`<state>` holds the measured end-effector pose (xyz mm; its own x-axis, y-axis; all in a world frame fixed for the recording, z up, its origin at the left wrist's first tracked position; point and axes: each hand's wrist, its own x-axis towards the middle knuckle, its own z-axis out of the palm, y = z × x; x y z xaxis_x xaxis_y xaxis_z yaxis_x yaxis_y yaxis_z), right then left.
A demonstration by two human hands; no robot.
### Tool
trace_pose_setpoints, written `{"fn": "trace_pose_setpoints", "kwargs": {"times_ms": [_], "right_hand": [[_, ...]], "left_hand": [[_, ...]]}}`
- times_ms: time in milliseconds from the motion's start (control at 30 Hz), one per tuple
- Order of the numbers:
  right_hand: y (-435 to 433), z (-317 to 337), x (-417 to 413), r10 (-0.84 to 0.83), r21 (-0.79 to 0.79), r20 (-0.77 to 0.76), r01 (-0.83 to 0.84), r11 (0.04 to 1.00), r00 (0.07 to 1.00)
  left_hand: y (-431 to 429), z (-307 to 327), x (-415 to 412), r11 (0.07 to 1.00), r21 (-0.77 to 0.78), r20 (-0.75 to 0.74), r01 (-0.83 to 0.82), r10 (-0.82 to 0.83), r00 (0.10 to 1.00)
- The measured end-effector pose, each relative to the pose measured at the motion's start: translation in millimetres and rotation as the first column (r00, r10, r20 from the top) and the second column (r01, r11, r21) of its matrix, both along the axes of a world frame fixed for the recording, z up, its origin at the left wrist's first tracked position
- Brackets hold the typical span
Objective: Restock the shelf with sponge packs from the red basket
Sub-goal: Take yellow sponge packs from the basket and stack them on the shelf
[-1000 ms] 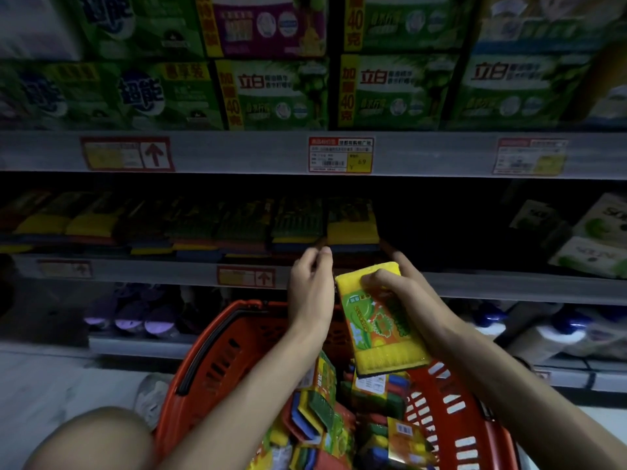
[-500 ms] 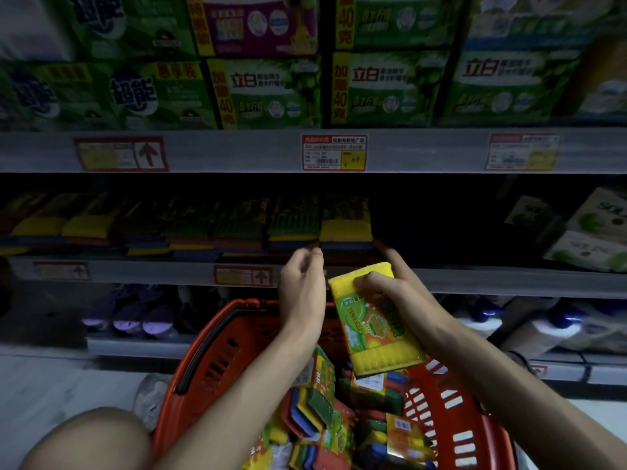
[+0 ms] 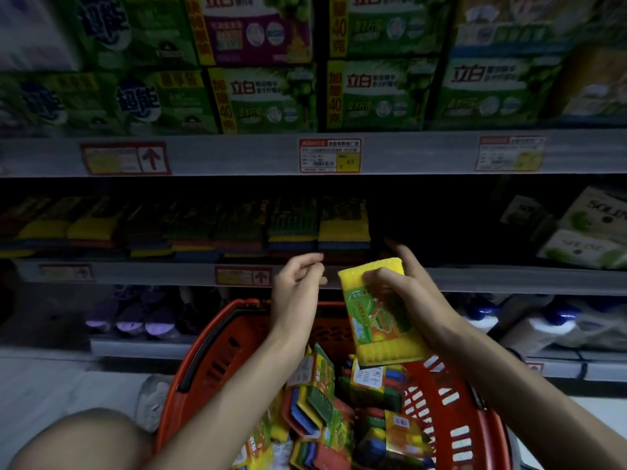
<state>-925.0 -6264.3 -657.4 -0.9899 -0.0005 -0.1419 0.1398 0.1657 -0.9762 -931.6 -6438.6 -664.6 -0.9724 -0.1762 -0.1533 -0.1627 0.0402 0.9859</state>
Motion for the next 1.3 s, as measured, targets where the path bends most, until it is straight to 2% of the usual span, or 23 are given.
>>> {"fn": "trace_pose_setpoints", "kwargs": {"times_ms": [167, 333, 533, 667, 767, 900, 1000, 1100, 1200, 1300], "right_hand": [[7.0, 13.1, 16.0, 0.029, 0.033, -0.006, -0.029, 0.999, 1.000], [16.6, 24.9, 30.0, 0.021, 0.071, -0.084, -0.015, 0.997, 0.996], [24.5, 31.1, 34.9, 0.029, 0.077, -0.115, -0.020, 0.997, 0.993], [31.4, 32.8, 37.8, 0.047, 0.042, -0.107, -0.043, 0.998, 0.993], [32.9, 37.1, 41.9, 0.055, -0.010, -0.078, -0.056, 0.998, 0.995], [40.3, 41.7, 46.5, 0.012, -0.038, 0.015, -0.011, 0.999, 1.000], [46.7, 40.5, 48.9, -0.057, -0.005, 0.010, 0.057, 0.998, 0.998], [46.7, 38.6, 51.5, -0.045, -0.080, 0.051, 0.049, 0.996, 0.998], [43.6, 33.5, 52.1, -0.025, -0.056, 0.085, 0.030, 0.998, 0.996], [43.5, 31.3, 50.3, -0.066, -0.099, 0.088, 0.074, 0.992, 0.994]], "left_hand": [[-6.0, 12.6, 15.7, 0.980, -0.026, -0.006, 0.198, -0.198, 0.980], [-8.8, 25.7, 30.1, 0.895, -0.069, 0.022, 0.440, -0.440, 0.898], [-7.0, 23.0, 33.4, 0.880, -0.039, 0.055, 0.473, -0.470, 0.881], [-7.1, 18.6, 32.9, 0.846, 0.035, 0.050, 0.532, -0.533, 0.845], [-5.8, 16.4, 34.1, 0.856, 0.061, 0.037, 0.513, -0.516, 0.856], [-6.5, 11.7, 33.4, 0.913, 0.147, 0.052, 0.380, -0.390, 0.919], [-6.6, 8.3, 31.6, 0.928, 0.264, 0.061, 0.264, -0.289, 0.955], [-4.8, 8.6, 30.6, 0.896, 0.411, 0.077, 0.167, -0.217, 0.973], [-2.6, 7.8, 32.7, 0.863, 0.482, 0.092, 0.154, -0.225, 0.970], [-1.5, 5.1, 34.3, 0.860, 0.466, 0.086, 0.209, -0.279, 0.956]]}}
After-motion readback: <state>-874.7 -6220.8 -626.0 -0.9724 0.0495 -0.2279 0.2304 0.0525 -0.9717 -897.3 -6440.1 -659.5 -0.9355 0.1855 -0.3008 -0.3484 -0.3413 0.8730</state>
